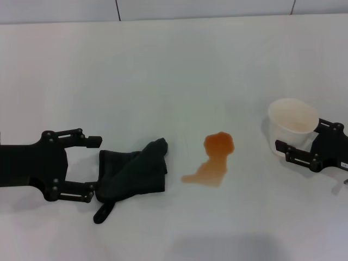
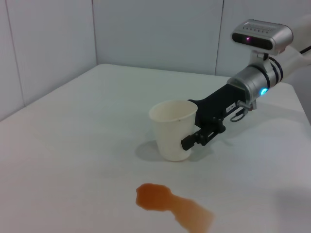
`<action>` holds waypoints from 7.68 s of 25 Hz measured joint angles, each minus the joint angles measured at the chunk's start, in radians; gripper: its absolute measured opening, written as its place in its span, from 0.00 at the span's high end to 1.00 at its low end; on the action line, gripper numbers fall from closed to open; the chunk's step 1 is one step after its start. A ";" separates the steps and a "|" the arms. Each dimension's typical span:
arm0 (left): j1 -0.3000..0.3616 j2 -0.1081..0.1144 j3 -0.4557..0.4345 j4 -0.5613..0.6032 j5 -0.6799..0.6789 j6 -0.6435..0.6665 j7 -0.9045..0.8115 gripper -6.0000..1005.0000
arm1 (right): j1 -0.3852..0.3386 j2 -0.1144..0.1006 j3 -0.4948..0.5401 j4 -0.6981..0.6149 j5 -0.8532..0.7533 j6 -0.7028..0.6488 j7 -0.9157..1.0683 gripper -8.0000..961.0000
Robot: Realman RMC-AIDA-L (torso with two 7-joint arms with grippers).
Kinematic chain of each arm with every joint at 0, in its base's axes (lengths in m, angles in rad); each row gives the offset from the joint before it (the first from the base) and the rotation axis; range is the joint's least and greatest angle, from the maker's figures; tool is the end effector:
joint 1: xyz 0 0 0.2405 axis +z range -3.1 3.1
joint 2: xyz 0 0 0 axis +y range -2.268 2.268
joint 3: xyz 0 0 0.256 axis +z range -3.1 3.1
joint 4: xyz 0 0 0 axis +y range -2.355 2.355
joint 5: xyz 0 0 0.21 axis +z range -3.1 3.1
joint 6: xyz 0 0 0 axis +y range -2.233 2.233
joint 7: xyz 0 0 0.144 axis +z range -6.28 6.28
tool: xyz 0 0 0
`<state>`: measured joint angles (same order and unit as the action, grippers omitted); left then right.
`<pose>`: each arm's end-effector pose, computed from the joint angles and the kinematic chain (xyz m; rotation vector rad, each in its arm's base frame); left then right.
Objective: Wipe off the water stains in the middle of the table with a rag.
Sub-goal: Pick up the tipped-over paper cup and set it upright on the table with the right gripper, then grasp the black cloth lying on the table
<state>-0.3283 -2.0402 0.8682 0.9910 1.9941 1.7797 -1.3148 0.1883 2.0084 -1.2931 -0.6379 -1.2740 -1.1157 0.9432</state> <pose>-0.2752 0.2774 0.0393 -2.9267 -0.2744 -0.4829 0.3345 0.2873 -0.0113 -2.3844 0.4744 0.5211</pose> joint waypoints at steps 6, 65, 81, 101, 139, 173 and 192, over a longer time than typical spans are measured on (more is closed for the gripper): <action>0.000 0.000 0.000 0.000 0.000 0.000 -0.001 0.11 | -0.014 -0.002 0.004 -0.006 -0.008 -0.004 0.017 0.26; -0.009 0.002 0.000 0.000 -0.002 -0.008 0.000 0.11 | -0.084 0.002 0.121 -0.435 -0.134 -0.418 0.231 0.09; -0.009 0.002 -0.002 0.000 0.000 -0.008 -0.001 0.11 | -0.027 0.002 -0.045 -0.763 -0.480 -0.297 0.583 0.09; -0.154 0.080 0.001 0.009 0.200 -0.017 -0.307 0.11 | -0.003 0.003 -0.099 -0.860 -0.574 -0.265 0.707 0.09; -0.432 -0.038 0.217 -0.091 0.513 -0.121 -0.391 0.19 | -0.001 0.003 -0.150 -0.879 -0.570 -0.218 0.700 0.09; -0.427 -0.039 0.269 -0.160 0.501 -0.220 -0.384 0.46 | -0.015 0.003 -0.147 -0.861 -0.567 -0.208 0.700 0.09; -0.440 -0.039 0.316 -0.178 0.500 -0.279 -0.433 0.74 | -0.015 0.003 -0.147 -0.859 -0.565 -0.201 0.700 0.09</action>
<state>-0.7686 -2.0793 1.1842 0.8126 2.4940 1.5006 -1.7478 0.1733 2.0110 -1.4404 -1.4972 -1.8393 -1.3171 1.6428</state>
